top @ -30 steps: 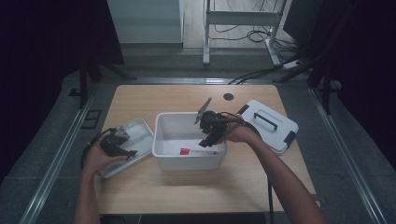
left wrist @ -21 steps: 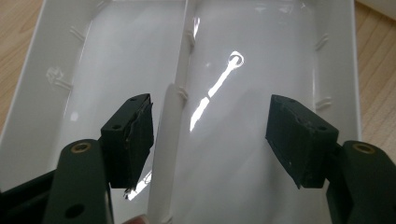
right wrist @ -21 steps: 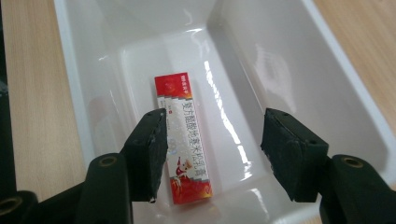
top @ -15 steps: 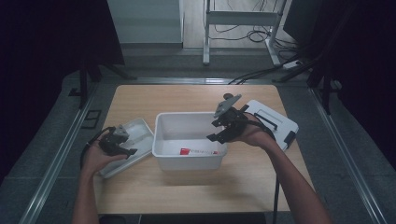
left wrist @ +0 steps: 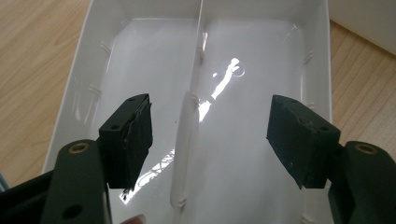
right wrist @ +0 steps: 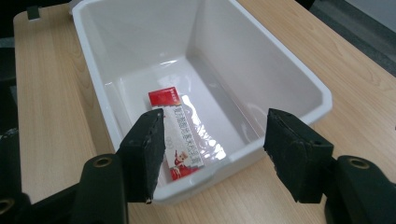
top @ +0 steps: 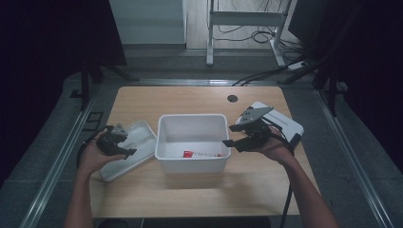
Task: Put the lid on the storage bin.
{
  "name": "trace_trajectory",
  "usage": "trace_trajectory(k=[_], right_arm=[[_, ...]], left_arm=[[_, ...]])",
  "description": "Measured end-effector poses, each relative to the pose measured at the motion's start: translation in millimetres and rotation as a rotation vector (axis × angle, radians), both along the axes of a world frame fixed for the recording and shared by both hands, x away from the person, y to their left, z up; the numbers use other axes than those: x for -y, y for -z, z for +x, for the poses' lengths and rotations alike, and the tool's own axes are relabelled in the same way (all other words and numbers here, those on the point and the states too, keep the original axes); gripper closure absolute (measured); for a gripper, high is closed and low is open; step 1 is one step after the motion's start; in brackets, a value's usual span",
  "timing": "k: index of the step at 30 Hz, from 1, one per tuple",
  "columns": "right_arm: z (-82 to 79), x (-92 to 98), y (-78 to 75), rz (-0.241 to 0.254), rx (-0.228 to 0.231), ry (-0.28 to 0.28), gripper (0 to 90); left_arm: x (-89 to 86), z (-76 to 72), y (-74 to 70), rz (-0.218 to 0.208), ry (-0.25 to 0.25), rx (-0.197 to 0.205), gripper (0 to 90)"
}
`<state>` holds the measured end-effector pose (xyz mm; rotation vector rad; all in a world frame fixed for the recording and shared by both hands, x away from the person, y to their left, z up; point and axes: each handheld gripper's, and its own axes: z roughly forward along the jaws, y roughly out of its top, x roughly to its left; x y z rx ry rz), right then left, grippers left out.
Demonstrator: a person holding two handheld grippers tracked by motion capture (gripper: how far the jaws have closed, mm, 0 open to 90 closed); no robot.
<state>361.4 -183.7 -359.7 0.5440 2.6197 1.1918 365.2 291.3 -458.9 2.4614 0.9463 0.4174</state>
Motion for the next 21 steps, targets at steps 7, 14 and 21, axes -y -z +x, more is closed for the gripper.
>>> trace_trajectory(k=[7, 14, 21], right_arm=[[-6.8, 15.0, 5.3, 0.028, 0.007, 0.023, 38.3], [-11.2, 26.3, 9.8, 0.038, 0.010, 0.042, 38.4], [-14.1, 30.6, 10.8, 0.032, 0.008, 0.051, 38.3]], left_arm=[[1.6, 3.8, -3.9, 0.036, 0.016, -0.004, 33.4], [-0.9, 10.0, -3.4, 0.079, 0.034, -0.037, 37.5], [-5.2, 23.2, -0.3, 0.097, 0.043, -0.122, 43.9]])
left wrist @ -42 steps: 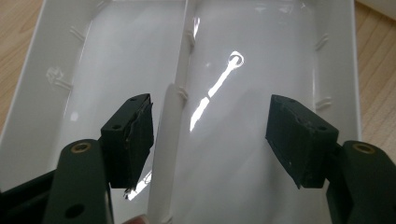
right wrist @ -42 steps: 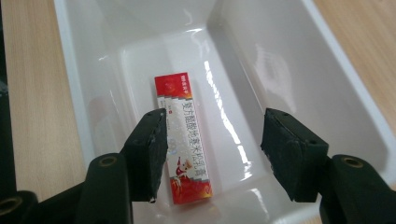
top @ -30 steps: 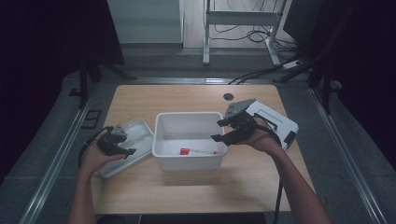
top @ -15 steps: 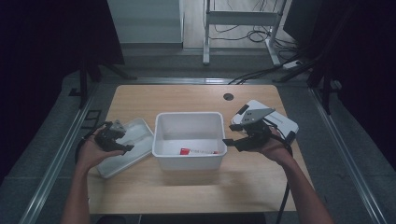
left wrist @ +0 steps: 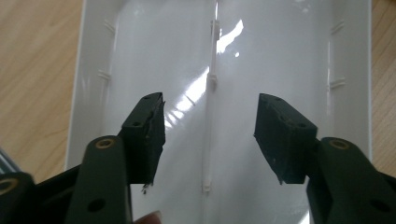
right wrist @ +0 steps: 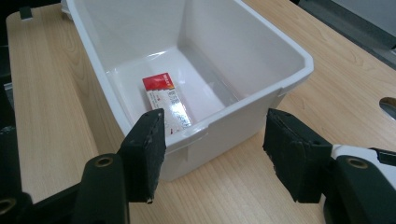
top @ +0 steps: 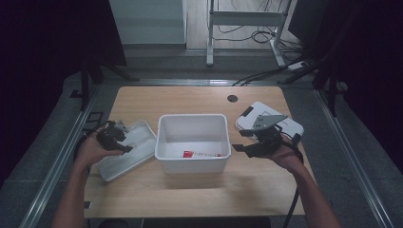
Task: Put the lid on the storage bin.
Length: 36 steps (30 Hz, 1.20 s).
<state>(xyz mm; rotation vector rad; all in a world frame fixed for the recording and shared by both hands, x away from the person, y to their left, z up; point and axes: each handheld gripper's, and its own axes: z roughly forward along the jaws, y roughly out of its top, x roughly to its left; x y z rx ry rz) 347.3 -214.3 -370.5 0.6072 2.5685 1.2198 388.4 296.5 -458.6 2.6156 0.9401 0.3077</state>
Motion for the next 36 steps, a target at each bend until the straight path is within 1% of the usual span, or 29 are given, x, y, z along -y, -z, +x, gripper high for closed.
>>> trace_trajectory(k=[1, 4, 7, 8, 9, 11, 14, 15, 17, 19, 21, 25, 28, 31, 33, 35, 36], right_arm=[[-0.2, 0.4, 0.2, -0.003, 0.001, 0.001, 38.4], [-0.6, 1.1, 1.3, -0.008, 0.000, 0.003, 38.4], [-1.0, 1.8, 3.0, -0.012, -0.003, 0.007, 38.4], [-1.1, 2.1, 3.7, -0.012, -0.003, 0.008, 38.4], [-1.3, 2.5, 4.2, -0.012, -0.005, 0.010, 38.5], [-1.6, 3.6, 5.3, -0.014, -0.005, 0.013, 38.5], [-2.4, 5.7, 6.8, -0.013, -0.009, 0.019, 38.5], [-2.5, 6.6, 7.3, -0.014, -0.009, 0.020, 38.5], [-3.0, 7.8, 8.3, -0.013, -0.011, 0.024, 38.5], [-3.6, 9.4, 9.0, -0.012, -0.012, 0.028, 38.5], [-4.4, 10.7, 9.5, -0.011, -0.011, 0.033, 38.5], [-5.4, 12.8, 9.1, -0.014, -0.011, 0.041, 38.8], [-5.7, 13.9, 9.0, -0.015, -0.010, 0.045, 38.9], [-6.2, 15.1, 9.0, -0.016, -0.008, 0.051, 38.9], [-6.4, 16.3, 9.0, -0.013, -0.007, 0.054, 39.1], [-6.8, 17.6, 8.8, -0.011, -0.008, 0.057, 39.2], [-6.9, 18.3, 8.8, -0.011, -0.006, 0.059, 39.2]], left_arm=[[-0.4, 3.4, 2.0, 0.004, 0.001, -0.024, 44.8], [0.1, 9.2, 6.6, 0.028, 0.007, -0.063, 49.2], [1.3, 13.6, 11.0, 0.035, 0.010, -0.106, 53.2], [0.9, 15.5, 12.0, 0.053, 0.022, -0.121, 54.5], [0.9, 17.2, 13.7, 0.063, 0.024, -0.139, 55.5], [0.4, 19.8, 15.6, 0.076, 0.029, -0.160, 58.6], [0.6, 22.9, 18.1, 0.083, 0.039, -0.189, 63.9], [0.6, 24.6, 19.2, 0.089, 0.045, -0.206, 65.3], [-0.4, 26.8, 19.7, 0.070, 0.047, -0.217, 69.6], [-1.5, 29.9, 20.0, 0.052, 0.057, -0.253, 74.2], [-2.3, 31.8, 20.2, 0.042, 0.057, -0.272, 79.5], [-3.6, 35.1, 20.5, 0.039, 0.054, -0.284, 88.1], [-4.2, 36.5, 20.4, 0.036, 0.062, -0.293, 89.0], [-3.2, 35.2, 20.1, 0.048, 0.069, -0.281, 89.4], [-4.1, 34.4, 19.3, 0.069, 0.074, -0.268, 89.5], [-6.8, 33.5, 15.9, 0.063, 0.079, -0.269, 89.6], [-9.3, 33.2, 11.7, 0.054, 0.079, -0.264, 89.6]])
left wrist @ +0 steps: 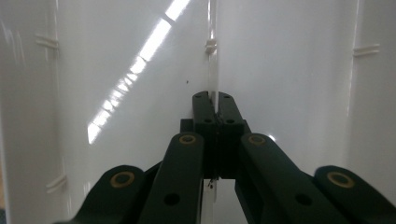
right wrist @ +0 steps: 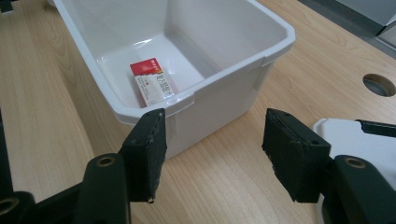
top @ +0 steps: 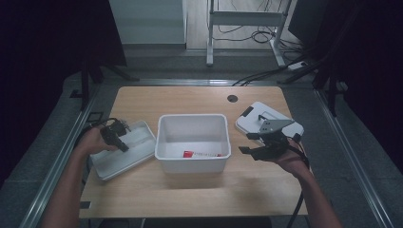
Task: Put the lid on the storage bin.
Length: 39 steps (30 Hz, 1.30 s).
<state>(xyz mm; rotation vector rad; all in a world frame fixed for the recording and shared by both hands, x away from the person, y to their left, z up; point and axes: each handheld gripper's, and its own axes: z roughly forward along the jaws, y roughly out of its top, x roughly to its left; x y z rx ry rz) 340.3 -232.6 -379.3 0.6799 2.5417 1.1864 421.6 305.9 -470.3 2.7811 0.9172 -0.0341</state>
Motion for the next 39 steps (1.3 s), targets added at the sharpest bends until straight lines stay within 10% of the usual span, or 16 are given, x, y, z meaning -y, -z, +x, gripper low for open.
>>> trace_trajectory(k=[23, 39], right_arm=[[-0.6, 7.3, 3.7, 0.002, -0.003, 0.030, 39.6], [0.0, 16.4, 12.8, 0.000, -0.018, 0.054, 39.6]], left_arm=[[-3.4, -19.9, -151.8, -0.115, 0.093, 0.216, 89.6], [39.9, -12.3, -179.7, -0.100, 0.181, 0.234, 89.7]])
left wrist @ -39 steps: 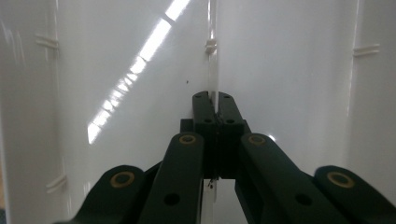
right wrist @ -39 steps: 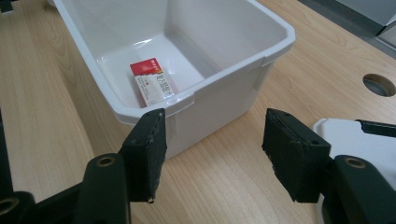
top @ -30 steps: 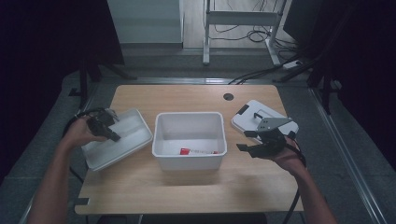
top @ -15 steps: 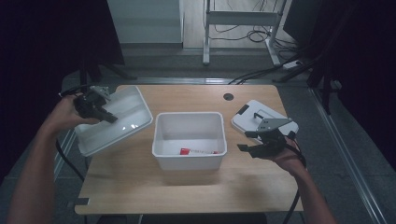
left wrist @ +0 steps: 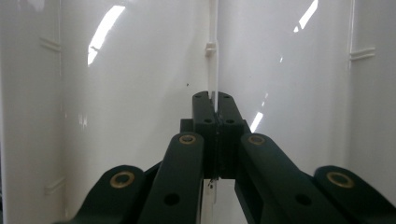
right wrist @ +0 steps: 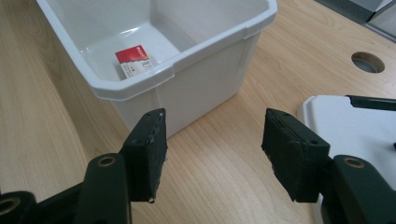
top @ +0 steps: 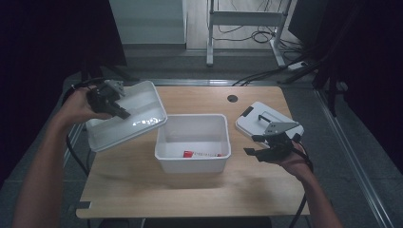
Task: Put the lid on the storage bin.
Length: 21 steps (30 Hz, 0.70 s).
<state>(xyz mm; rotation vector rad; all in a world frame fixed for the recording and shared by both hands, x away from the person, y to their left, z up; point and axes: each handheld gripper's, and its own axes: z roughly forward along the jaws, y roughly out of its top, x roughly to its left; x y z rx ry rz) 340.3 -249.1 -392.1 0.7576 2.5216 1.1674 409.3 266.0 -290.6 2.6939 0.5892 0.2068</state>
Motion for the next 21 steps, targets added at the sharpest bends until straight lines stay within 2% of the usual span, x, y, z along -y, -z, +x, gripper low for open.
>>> trace_trajectory(k=[11, 21], right_arm=[[1.8, 4.5, 8.0, 0.001, -0.013, 0.009, 39.6], [2.9, 5.5, 12.1, -0.005, -0.019, 0.014, 39.6]], left_arm=[[26.6, 2.7, -3.4, -0.009, 0.059, 0.012, 89.7], [45.3, 7.3, -1.8, -0.001, 0.088, 0.006, 89.7]])
